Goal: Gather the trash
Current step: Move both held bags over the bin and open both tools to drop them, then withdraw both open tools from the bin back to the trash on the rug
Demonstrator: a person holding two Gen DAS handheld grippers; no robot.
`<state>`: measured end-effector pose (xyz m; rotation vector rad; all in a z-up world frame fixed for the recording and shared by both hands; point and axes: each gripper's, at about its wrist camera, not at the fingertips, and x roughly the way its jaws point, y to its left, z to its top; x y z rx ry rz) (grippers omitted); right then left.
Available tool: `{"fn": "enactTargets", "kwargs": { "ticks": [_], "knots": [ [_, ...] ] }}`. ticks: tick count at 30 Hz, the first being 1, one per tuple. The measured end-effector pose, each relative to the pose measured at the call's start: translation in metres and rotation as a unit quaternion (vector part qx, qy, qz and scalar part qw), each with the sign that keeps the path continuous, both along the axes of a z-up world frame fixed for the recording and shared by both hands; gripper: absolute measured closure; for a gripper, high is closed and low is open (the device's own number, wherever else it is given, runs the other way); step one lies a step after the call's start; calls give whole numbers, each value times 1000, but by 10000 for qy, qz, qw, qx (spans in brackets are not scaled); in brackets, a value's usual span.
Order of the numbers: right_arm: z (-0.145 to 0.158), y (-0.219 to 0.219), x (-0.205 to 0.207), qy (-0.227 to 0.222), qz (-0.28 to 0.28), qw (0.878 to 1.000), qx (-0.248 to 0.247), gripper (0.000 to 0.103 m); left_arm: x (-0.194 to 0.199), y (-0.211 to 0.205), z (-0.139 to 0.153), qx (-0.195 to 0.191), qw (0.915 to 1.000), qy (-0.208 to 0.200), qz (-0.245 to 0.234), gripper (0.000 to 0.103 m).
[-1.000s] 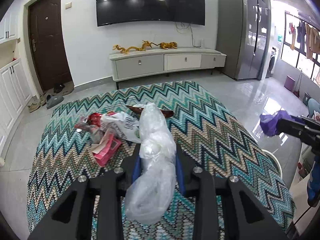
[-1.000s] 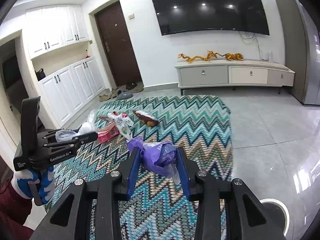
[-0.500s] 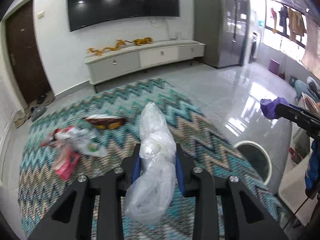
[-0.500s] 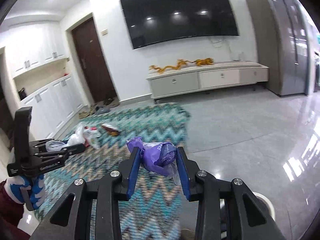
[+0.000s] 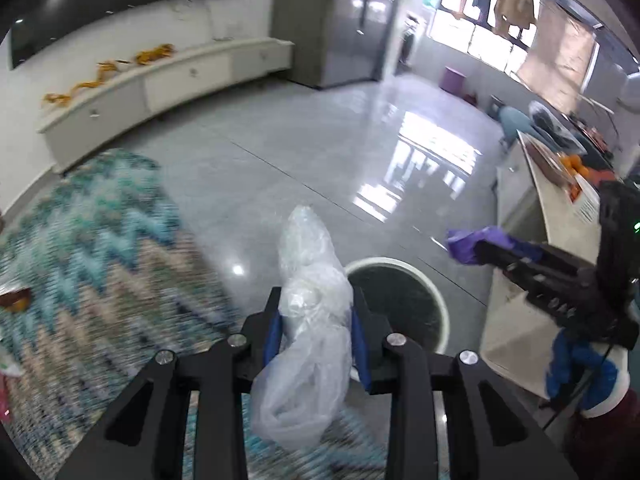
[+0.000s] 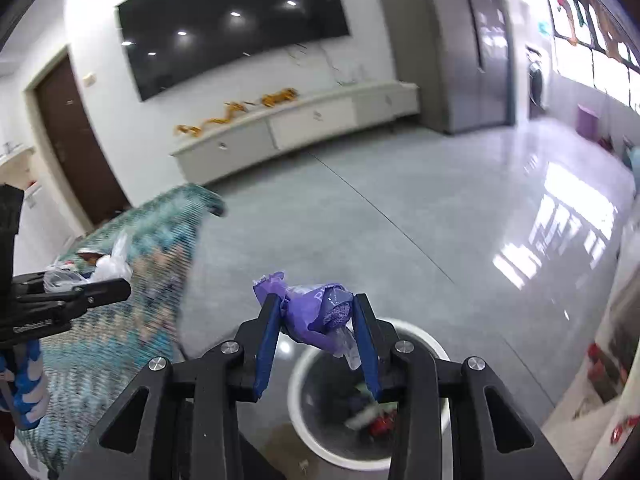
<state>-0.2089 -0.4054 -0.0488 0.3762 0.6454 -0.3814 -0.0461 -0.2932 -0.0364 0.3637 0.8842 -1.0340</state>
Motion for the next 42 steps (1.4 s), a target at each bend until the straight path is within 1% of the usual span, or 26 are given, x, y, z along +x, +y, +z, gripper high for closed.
{"fn": "enactTargets", "kwargs": {
  "ticks": [6, 8, 10, 12, 14, 17, 21, 26, 30, 34, 42],
  "knots": [
    [-38, -33, -9, 294, -378, 9980, 420, 69, -16, -63, -28, 230, 9980, 313, -490, 73],
    [-49, -42, -12, 369, -483, 9967, 539, 67, -18, -76, -36, 267, 9970, 434, -591, 73],
    [-55, -48, -15, 409, -567, 9956, 628, 66, -20, -88, -41, 266, 9961, 541, -645, 67],
    [-61, -54, -17, 421, -646, 9944, 726, 62, -20, -94, -41, 202, 9957, 620, -664, 43],
    [-62, -57, -18, 424, -713, 9936, 766, 57, -20, -98, -38, 87, 9953, 671, -694, 40],
    [-64, -62, -24, 423, -818, 9926, 789, 55, -18, -99, -33, 9, 9948, 709, -725, 40],
    [-61, -63, -28, 407, -893, 9921, 777, 55, -12, -91, -24, -84, 9956, 711, -604, 40],
    [-48, -58, -25, 304, -840, 9939, 650, 55, -7, -74, -14, -253, 9971, 628, -348, 40],
    [-30, -48, -21, 206, -778, 9956, 483, 55, -2, -53, -4, -331, 9984, 440, -153, 39],
    [-8, -34, -17, 66, -665, 9973, 290, 55, 3, -30, 6, -446, 9983, 377, 65, 40],
    [37, 6, -1, -154, -253, 9995, -143, 55, 15, 42, 35, -751, 9955, -13, 572, 39]
  ]
}}
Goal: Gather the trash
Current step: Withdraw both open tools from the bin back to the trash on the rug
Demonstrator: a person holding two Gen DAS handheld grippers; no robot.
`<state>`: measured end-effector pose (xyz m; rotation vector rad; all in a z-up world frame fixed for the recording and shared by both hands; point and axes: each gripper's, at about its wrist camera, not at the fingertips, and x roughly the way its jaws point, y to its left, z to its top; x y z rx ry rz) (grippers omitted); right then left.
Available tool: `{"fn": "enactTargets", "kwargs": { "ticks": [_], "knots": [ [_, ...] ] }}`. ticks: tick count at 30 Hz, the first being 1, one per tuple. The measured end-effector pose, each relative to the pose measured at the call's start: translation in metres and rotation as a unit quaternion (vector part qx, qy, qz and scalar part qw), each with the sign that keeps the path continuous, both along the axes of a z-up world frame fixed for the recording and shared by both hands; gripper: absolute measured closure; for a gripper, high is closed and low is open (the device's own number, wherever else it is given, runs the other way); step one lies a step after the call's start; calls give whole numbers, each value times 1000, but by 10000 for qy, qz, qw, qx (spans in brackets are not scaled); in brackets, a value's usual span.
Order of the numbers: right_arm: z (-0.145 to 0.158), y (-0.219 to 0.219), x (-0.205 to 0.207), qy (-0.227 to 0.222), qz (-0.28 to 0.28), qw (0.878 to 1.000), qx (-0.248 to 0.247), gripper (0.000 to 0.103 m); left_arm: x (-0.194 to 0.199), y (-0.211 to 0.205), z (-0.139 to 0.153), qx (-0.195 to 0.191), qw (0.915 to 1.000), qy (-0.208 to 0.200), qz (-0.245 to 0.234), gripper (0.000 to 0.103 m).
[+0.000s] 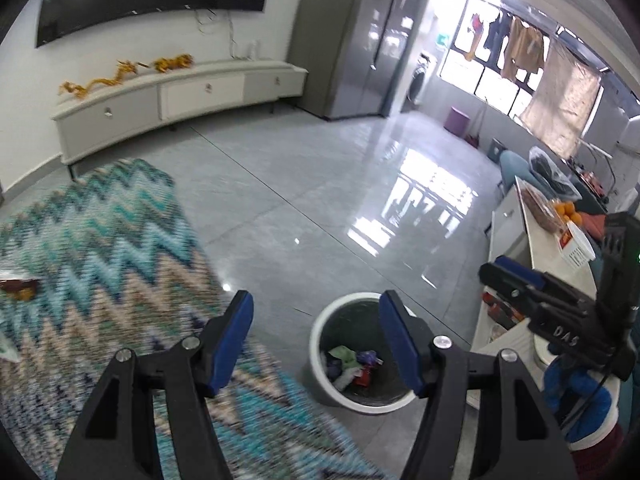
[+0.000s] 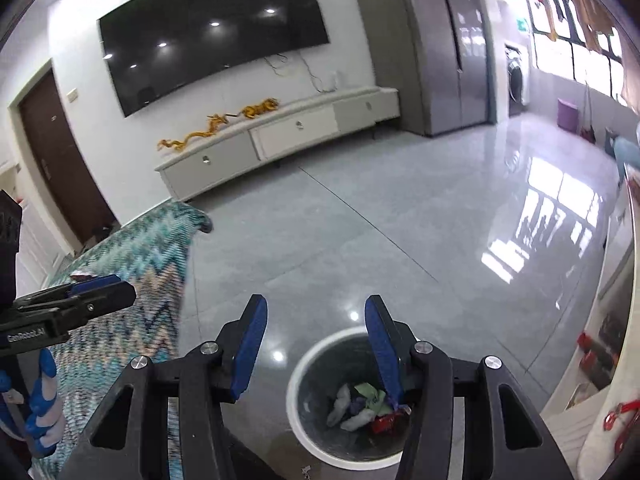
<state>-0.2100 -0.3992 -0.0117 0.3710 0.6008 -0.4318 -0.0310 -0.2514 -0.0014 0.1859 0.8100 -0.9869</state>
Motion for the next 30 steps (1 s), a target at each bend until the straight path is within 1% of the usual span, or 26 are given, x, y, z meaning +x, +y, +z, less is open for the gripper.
{"fn": "enactTargets", "kwargs": {
  "ticks": [4, 7, 10, 13, 15, 18, 20, 23, 24, 25, 26, 30],
  "knots": [
    [22, 28, 16, -108, 276, 9993, -225, 55, 6, 44, 15, -140, 9991, -221, 320, 39],
    [37, 51, 30, -192, 496, 9978, -389, 55, 10, 79, 28, -192, 9969, -474, 596, 39],
    [49, 73, 45, -296, 712, 9959, -464, 55, 15, 123, 39, -234, 9928, -764, 895, 39],
    [62, 99, 64, -346, 977, 9926, -624, 55, 21, 163, 45, -302, 9882, -918, 1190, 39],
    [68, 115, 75, -374, 1159, 9901, -696, 55, 24, 187, 45, -312, 9848, -971, 1408, 39],
    [76, 140, 91, -422, 1444, 9854, -793, 55, 29, 229, 41, -348, 9784, -1024, 1764, 39],
    [81, 153, 99, -469, 1618, 9823, -815, 55, 34, 258, 36, -272, 9720, -1041, 2091, 39],
    [86, 168, 110, -521, 1848, 9779, -824, 55, 38, 291, 29, -190, 9648, -1022, 2417, 39],
    [86, 173, 117, -523, 1930, 9763, -821, 55, 42, 306, 24, -122, 9607, -1008, 2583, 39],
    [85, 176, 119, -519, 1985, 9753, -818, 55, 43, 313, 22, -94, 9589, -995, 2656, 39],
    [83, 179, 122, -512, 2036, 9744, -810, 55, 47, 326, 17, -46, 9553, -949, 2801, 39],
    [73, 190, 139, -423, 2306, 9694, -723, 55, 58, 355, 4, 3, 9464, -710, 3151, 39]
  ]
}}
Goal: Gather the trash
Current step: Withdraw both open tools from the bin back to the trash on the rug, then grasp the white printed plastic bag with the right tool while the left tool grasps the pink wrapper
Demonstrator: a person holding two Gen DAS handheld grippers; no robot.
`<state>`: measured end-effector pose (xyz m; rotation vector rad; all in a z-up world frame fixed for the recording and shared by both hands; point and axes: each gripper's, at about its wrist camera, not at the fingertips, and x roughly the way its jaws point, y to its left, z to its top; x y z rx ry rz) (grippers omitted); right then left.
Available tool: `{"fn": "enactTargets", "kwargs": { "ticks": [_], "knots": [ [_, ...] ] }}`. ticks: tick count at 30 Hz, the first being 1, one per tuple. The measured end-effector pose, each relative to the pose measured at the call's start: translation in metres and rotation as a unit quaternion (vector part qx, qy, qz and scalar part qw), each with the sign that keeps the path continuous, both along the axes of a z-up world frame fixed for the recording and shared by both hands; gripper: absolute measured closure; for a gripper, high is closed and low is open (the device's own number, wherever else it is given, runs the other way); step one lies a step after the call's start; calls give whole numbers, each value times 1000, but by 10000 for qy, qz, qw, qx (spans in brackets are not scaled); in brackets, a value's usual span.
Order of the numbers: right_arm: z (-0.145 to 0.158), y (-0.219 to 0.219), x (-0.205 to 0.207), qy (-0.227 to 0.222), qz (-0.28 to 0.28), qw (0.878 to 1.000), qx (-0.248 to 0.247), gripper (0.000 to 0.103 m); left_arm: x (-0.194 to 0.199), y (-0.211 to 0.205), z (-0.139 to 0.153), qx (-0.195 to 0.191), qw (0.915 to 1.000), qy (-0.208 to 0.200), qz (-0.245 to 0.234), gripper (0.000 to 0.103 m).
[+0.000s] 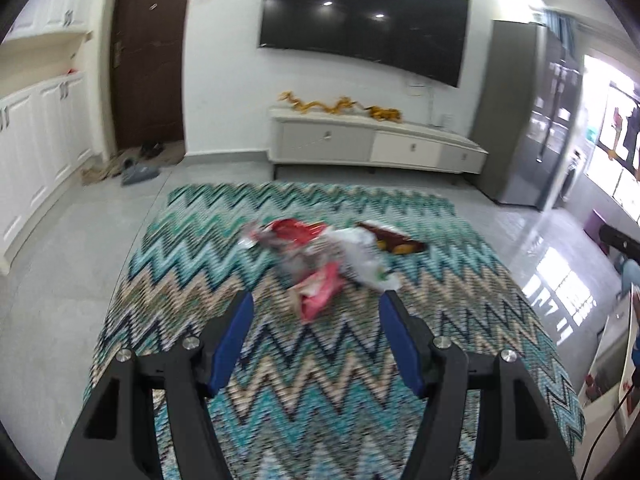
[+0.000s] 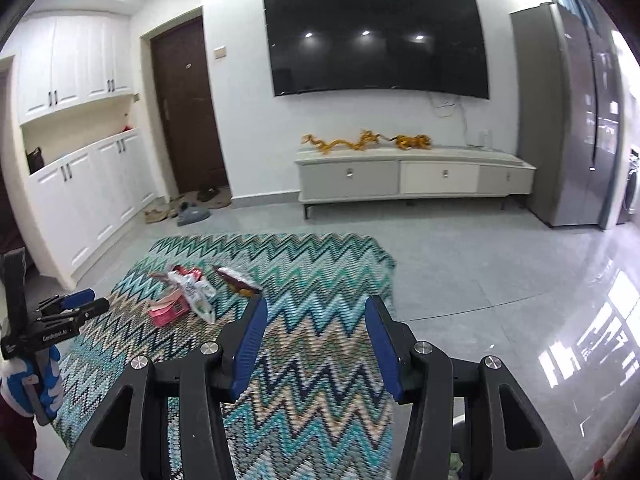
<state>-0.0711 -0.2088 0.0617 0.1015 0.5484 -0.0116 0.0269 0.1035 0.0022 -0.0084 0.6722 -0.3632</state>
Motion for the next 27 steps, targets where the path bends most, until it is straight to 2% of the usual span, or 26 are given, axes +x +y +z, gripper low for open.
{"fn": "enactTargets", "kwargs": {
  "ticks": [5, 13, 27],
  "knots": [
    [-15, 13, 23, 174, 407, 9990, 47, 55, 10, 6, -14, 68, 9997, 198, 125, 39],
    [-33, 34, 63, 336, 1041, 9939, 171, 55, 39, -14, -33, 107, 9985, 516, -141, 40],
    [-78, 112, 159, 865, 2206, 9714, 130, 55, 102, -25, -78, -28, 9938, 1077, -263, 40]
  ]
}}
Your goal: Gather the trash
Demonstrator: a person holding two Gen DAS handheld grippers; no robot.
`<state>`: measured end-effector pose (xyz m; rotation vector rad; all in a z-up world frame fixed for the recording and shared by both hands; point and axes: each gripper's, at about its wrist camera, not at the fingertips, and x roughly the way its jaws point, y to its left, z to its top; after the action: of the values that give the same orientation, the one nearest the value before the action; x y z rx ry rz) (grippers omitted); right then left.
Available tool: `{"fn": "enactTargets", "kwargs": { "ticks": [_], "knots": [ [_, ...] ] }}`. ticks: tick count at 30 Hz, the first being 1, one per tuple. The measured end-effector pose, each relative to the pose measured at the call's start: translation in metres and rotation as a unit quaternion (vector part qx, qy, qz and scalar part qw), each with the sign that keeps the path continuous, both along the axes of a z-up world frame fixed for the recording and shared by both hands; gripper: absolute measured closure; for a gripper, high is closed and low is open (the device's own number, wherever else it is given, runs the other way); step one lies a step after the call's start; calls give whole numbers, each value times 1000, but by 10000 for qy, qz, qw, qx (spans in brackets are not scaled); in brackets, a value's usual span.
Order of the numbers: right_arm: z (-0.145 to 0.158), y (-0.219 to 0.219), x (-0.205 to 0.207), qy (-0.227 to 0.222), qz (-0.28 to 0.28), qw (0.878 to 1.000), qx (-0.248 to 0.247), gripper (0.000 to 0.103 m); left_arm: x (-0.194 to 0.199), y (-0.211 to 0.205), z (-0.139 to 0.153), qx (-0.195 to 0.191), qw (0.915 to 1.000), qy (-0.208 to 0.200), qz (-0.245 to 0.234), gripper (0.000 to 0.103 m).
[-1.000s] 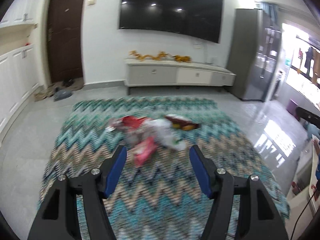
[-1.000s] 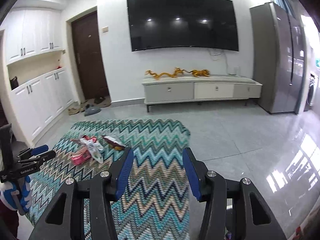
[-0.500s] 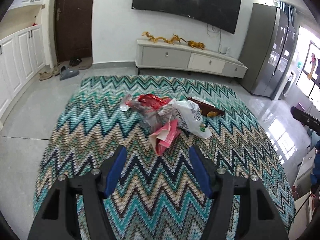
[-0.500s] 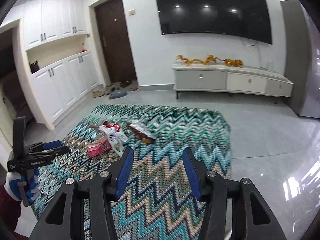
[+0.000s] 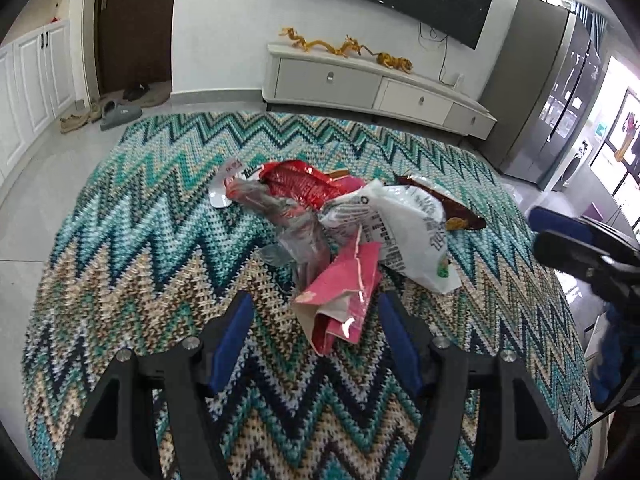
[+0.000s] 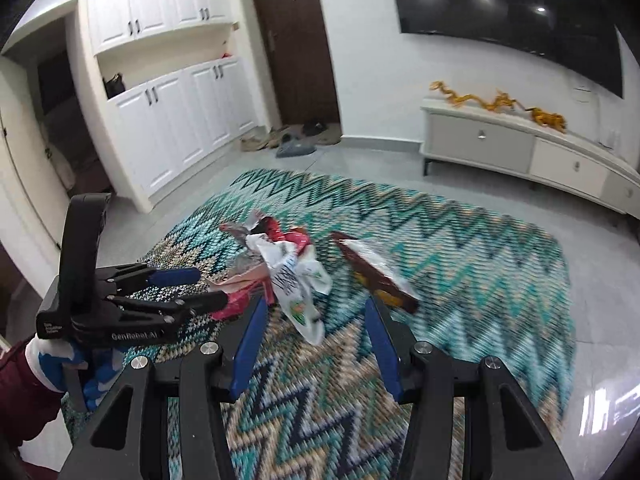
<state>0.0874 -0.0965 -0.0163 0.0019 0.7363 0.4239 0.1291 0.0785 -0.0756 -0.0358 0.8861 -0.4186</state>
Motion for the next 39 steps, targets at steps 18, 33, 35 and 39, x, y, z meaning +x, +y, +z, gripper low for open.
{"fn": "enactTargets", "kwargs": {
  "ticks": [18, 33, 35, 39],
  "knots": [
    [-40, 39, 52, 379, 393, 9985, 0, 86, -2, -19, -16, -267, 9991, 126, -307, 82],
    [4, -24, -31, -109, -261, 9989, 385, 90, -58, -10, 11, -468, 9979, -250, -384, 95],
    [8, -33, -46, -157, -365, 9983, 419, 90, -67, -10, 14, -515, 9975, -271, -412, 95],
    [14, -47, -72, -247, -521, 9974, 440, 90, -83, -14, 15, -592, 9966, -212, -530, 95]
  ]
}}
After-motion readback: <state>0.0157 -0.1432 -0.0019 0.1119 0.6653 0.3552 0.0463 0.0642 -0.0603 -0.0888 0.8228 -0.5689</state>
